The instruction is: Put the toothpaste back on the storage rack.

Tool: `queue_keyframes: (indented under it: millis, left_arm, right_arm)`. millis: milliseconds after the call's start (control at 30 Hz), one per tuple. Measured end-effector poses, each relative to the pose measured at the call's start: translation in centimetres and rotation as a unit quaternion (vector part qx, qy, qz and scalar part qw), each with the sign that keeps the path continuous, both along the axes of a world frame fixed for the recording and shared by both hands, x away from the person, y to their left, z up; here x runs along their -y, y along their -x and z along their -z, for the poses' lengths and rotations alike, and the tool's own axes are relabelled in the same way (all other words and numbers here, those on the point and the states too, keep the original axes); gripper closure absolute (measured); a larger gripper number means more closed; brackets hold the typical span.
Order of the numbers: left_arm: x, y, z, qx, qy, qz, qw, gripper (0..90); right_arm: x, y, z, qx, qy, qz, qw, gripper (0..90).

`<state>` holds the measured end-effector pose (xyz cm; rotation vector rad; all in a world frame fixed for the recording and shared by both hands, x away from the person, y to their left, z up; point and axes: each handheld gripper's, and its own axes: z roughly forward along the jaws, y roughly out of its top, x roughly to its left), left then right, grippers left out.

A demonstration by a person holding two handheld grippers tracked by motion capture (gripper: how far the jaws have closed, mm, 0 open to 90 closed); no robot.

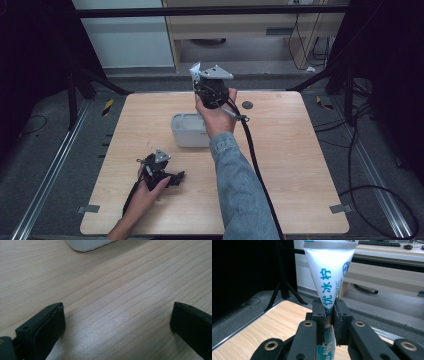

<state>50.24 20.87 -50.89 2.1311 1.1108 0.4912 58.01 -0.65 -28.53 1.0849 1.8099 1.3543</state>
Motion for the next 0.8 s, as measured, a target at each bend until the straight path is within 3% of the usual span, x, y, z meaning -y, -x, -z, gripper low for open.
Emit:
queue_keyframes:
  millis: [333,800]
  left_arm:
    - [0.1,0.0,0.0,0.000,0.000,-0.002,1.0000,0.0]
    - [0.1,0.0,0.0,0.000,0.000,-0.001,1.0000,0.0]
  right_arm:
    - [-1.3,0.1,1.0,0.000,-0.012,-0.010,0.9999,81.0]
    - [-2.8,-0.2,2.7,-0.011,0.000,-0.019,0.9998,80.9]
